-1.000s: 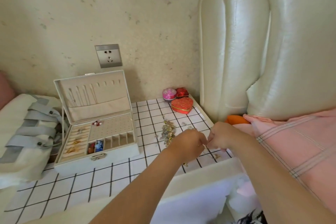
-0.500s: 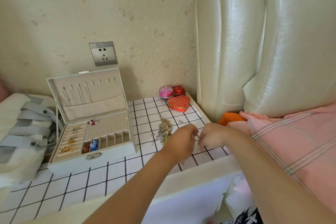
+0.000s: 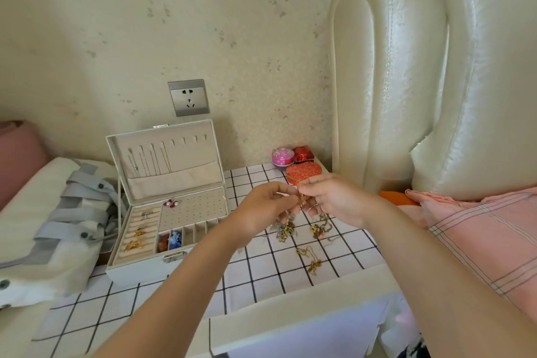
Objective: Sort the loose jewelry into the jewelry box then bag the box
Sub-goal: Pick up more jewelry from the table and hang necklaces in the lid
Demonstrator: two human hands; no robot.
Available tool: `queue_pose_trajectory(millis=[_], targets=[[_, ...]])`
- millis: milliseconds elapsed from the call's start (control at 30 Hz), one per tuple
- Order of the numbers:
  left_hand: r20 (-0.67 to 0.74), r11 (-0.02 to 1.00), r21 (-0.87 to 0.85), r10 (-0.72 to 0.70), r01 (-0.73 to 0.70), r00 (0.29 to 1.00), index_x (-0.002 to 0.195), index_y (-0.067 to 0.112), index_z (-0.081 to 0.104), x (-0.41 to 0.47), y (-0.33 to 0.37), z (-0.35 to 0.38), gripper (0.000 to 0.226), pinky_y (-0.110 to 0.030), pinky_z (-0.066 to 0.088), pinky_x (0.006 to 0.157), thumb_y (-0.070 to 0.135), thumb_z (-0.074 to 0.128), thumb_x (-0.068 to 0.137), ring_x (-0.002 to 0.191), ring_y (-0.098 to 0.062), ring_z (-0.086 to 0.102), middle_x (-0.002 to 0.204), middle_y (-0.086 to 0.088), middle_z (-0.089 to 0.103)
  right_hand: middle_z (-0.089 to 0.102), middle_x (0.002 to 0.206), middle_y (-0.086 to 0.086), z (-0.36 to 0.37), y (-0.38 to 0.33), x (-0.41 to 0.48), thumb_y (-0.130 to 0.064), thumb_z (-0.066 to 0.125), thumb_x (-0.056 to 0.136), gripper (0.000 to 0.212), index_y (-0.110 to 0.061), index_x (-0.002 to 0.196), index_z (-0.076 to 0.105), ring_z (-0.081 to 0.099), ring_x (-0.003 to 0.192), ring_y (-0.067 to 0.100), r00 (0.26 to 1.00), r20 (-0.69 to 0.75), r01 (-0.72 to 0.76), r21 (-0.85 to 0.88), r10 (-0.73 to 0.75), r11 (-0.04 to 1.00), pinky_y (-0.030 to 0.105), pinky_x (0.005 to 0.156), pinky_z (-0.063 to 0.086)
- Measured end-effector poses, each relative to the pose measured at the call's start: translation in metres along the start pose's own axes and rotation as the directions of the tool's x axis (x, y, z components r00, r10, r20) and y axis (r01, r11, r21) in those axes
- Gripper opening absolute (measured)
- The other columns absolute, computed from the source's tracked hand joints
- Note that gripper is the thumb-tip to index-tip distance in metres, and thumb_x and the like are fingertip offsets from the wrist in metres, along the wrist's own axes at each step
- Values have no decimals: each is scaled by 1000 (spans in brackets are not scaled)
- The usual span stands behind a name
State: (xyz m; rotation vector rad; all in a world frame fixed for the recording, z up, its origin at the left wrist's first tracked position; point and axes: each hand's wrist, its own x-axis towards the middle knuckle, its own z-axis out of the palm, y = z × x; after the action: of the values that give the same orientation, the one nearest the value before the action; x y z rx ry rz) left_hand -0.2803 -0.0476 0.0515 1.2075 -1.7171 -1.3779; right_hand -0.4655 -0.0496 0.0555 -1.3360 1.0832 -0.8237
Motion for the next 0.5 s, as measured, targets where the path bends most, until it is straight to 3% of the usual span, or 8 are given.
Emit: queue_pose_trajectory(millis=[200,333,433,500], targets=[[-176,986,138,119,-95,977,99,20,67,-10,7,-31,14,-17,45,65,25,73,87,69,0,58,88,7,68,69,80,5,31,-21,16,-12,58,98,18,-14,85,71,62,81,20,993,-16,114,-9,-114,993,33,78,49],[-306,975,69,221,-210,926,89,19,72,-18,10,-49,1,-22,49,73,19,72,88,74,-3,61,82,6,72,70,84,4,49,-38,29,-13,60,97,20,-18,82,73,61,78,16,982,-54,181,-31,-182,983,37,80,50],[-316,967,46,251,-249,915,92,20,75,-26,13,-66,5,-17,49,70,21,71,89,76,-3,62,84,4,74,66,77,-2,61,-49,39,-14,62,96,20,-18,80,72,58,76,13,975,-52,213,-33,-215,976,32,77,49],[-320,970,59,242,-235,916,94,17,75,-29,13,-77,7,-21,52,71,21,70,89,78,-8,64,86,-4,74,65,76,-2,69,-55,45,-15,61,97,17,-16,83,72,56,75,12,975,-31,218,-39,-219,975,32,77,49]])
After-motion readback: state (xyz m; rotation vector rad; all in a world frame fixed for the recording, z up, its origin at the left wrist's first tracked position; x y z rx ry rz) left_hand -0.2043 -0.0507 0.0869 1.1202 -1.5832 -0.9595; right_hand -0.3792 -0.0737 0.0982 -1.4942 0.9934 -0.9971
